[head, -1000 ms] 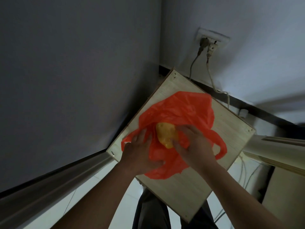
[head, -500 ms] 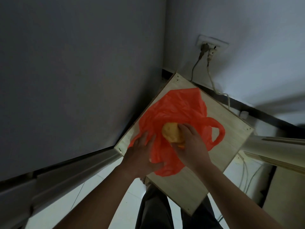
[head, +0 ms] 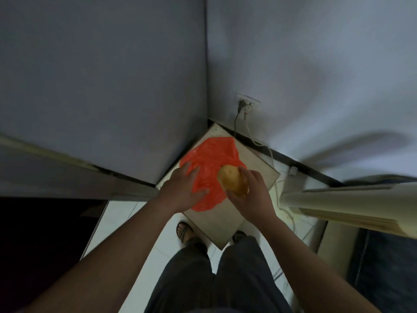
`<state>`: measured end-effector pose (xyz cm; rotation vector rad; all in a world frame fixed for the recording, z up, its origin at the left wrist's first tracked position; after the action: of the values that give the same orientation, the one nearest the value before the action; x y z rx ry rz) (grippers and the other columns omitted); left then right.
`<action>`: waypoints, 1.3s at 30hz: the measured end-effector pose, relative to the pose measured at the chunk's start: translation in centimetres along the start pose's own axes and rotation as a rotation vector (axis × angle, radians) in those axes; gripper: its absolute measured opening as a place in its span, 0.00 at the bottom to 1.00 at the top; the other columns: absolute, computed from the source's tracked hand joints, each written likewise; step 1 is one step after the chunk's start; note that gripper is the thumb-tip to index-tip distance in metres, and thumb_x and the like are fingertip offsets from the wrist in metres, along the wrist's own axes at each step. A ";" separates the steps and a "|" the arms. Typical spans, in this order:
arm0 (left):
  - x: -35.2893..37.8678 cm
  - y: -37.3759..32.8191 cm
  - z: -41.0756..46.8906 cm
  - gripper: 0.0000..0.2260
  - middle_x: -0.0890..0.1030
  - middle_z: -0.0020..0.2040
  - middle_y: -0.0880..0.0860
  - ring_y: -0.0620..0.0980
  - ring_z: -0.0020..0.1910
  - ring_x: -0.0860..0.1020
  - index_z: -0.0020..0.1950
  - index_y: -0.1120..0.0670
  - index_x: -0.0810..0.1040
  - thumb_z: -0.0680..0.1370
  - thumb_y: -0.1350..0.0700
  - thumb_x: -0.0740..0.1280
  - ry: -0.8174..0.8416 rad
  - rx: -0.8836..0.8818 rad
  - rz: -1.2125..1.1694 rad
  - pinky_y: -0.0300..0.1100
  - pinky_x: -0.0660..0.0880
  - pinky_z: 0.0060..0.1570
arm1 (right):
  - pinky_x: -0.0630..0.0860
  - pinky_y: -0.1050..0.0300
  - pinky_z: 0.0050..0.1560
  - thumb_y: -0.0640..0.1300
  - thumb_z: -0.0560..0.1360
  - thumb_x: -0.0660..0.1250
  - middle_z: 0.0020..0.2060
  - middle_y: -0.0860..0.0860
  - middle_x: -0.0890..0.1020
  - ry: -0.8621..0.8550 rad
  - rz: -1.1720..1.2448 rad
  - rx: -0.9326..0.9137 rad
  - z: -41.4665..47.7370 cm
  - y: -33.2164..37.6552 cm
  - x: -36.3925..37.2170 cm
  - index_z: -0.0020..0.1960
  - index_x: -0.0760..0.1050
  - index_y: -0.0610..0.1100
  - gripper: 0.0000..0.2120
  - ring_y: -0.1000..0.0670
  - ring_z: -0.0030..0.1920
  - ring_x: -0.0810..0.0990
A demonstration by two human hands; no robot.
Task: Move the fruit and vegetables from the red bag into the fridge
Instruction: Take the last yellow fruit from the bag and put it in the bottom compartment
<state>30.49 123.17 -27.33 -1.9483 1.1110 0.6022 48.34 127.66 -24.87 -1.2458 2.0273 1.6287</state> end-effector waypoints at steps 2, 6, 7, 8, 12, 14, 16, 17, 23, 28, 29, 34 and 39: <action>-1.8 -2.2 -2.2 0.35 0.48 0.77 0.53 0.54 0.75 0.50 0.76 0.51 0.51 0.75 0.38 0.61 -0.089 -0.013 -0.040 0.50 0.55 0.73 | 0.69 0.58 0.56 0.51 0.69 0.72 0.65 0.48 0.67 0.038 0.009 -0.069 -0.9 1.3 -1.5 0.71 0.60 0.48 0.36 0.49 0.61 0.71; -3.6 -4.6 -7.0 0.38 0.55 0.76 0.52 0.51 0.74 0.55 0.75 0.49 0.55 0.71 0.32 0.58 -0.256 -0.081 -0.201 0.44 0.56 0.70 | 0.68 0.60 0.54 0.49 0.68 0.73 0.63 0.49 0.68 0.074 0.001 -0.254 -2.1 3.2 -5.0 0.70 0.63 0.48 0.34 0.49 0.60 0.71; -3.7 -4.8 -8.4 0.37 0.56 0.76 0.51 0.50 0.74 0.55 0.75 0.49 0.55 0.71 0.33 0.59 -0.302 -0.124 -0.269 0.43 0.56 0.70 | 0.67 0.61 0.53 0.50 0.68 0.73 0.63 0.49 0.69 0.082 -0.007 -0.291 -2.4 3.4 -5.8 0.70 0.63 0.48 0.34 0.51 0.59 0.71; -3.8 -4.8 -9.9 0.37 0.58 0.76 0.51 0.49 0.74 0.56 0.75 0.49 0.56 0.71 0.34 0.60 -0.359 -0.166 -0.330 0.41 0.56 0.69 | 0.66 0.61 0.52 0.51 0.68 0.73 0.63 0.50 0.69 0.095 -0.013 -0.320 -2.6 3.7 -6.5 0.71 0.63 0.48 0.34 0.53 0.58 0.70; -3.5 -6.5 -16.1 0.32 0.59 0.74 0.47 0.47 0.73 0.57 0.75 0.49 0.54 0.76 0.41 0.62 -0.588 -0.279 -0.433 0.33 0.53 0.64 | 0.68 0.61 0.49 0.52 0.67 0.73 0.61 0.51 0.71 0.200 -0.026 -0.420 -3.9 4.8 -6.7 0.68 0.65 0.50 0.33 0.54 0.54 0.71; -2.7 -6.8 -19.2 0.32 0.57 0.75 0.48 0.48 0.73 0.56 0.75 0.49 0.53 0.76 0.40 0.60 -0.629 -0.360 -0.412 0.35 0.54 0.65 | 0.68 0.61 0.54 0.52 0.66 0.74 0.61 0.51 0.71 0.291 -0.023 -0.494 -5.4 6.4 -5.1 0.68 0.66 0.51 0.33 0.51 0.57 0.73; -2.0 -6.8 -21.5 0.36 0.56 0.76 0.48 0.49 0.74 0.55 0.75 0.48 0.53 0.72 0.31 0.55 -0.629 -0.421 -0.341 0.42 0.57 0.69 | 0.67 0.63 0.58 0.51 0.66 0.74 0.60 0.53 0.71 0.383 0.007 -0.572 -6.8 8.2 -3.3 0.68 0.66 0.50 0.33 0.53 0.60 0.72; -1.7 -6.6 -23.3 0.39 0.56 0.76 0.48 0.49 0.74 0.55 0.75 0.47 0.54 0.69 0.29 0.51 -0.656 -0.470 -0.289 0.46 0.59 0.70 | 0.66 0.63 0.59 0.51 0.67 0.74 0.60 0.54 0.71 0.439 0.015 -0.618 -8.0 9.4 -2.3 0.68 0.67 0.51 0.32 0.54 0.60 0.71; -0.8 -4.2 -33.7 0.39 0.58 0.75 0.48 0.49 0.75 0.54 0.74 0.47 0.57 0.67 0.29 0.46 -0.841 -0.709 -0.206 0.51 0.61 0.70 | 0.74 0.57 0.56 0.53 0.66 0.74 0.58 0.58 0.71 0.604 0.081 -0.760 -13.7 15.4 0.9 0.66 0.66 0.55 0.31 0.56 0.57 0.72; 1.2 -3.1 -40.7 0.38 0.58 0.75 0.47 0.49 0.74 0.56 0.74 0.47 0.58 0.68 0.30 0.47 -0.955 -0.806 -0.262 0.52 0.63 0.69 | 0.75 0.61 0.55 0.53 0.66 0.74 0.59 0.59 0.70 0.678 0.075 -0.884 -19.3 18.2 3.7 0.67 0.65 0.55 0.32 0.60 0.57 0.71; 2.0 -2.8 -41.9 0.38 0.58 0.75 0.47 0.48 0.74 0.55 0.74 0.47 0.57 0.68 0.30 0.47 -0.970 -0.826 -0.283 0.51 0.63 0.69 | 0.74 0.63 0.54 0.53 0.66 0.74 0.58 0.59 0.70 0.690 0.065 -0.915 -20.6 18.7 4.3 0.67 0.65 0.55 0.32 0.60 0.56 0.71; 7.5 -0.6 -48.9 0.39 0.58 0.75 0.47 0.48 0.74 0.55 0.74 0.46 0.58 0.67 0.29 0.47 -1.029 -0.925 -0.393 0.50 0.62 0.69 | 0.76 0.54 0.56 0.55 0.66 0.72 0.59 0.65 0.67 0.827 0.011 -0.998 -28.4 19.8 9.2 0.68 0.65 0.55 0.33 0.61 0.58 0.71; 13.8 3.2 -57.5 0.39 0.58 0.75 0.47 0.48 0.74 0.55 0.74 0.46 0.58 0.66 0.29 0.47 -1.073 -1.008 -0.465 0.48 0.61 0.69 | 0.75 0.54 0.58 0.54 0.67 0.73 0.60 0.65 0.66 0.912 -0.058 -1.050 -37.7 20.9 15.3 0.69 0.63 0.55 0.34 0.61 0.59 0.70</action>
<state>35.61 68.27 -5.74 -1.9865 -0.4163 1.8466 35.00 87.26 -8.21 -2.7517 1.3077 2.4903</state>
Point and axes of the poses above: each hand's wrist, its own z-axis towards the middle knuckle, its own x-axis out of the palm, y = z × x, the point moved 9 cm from there along z, towards the middle knuckle
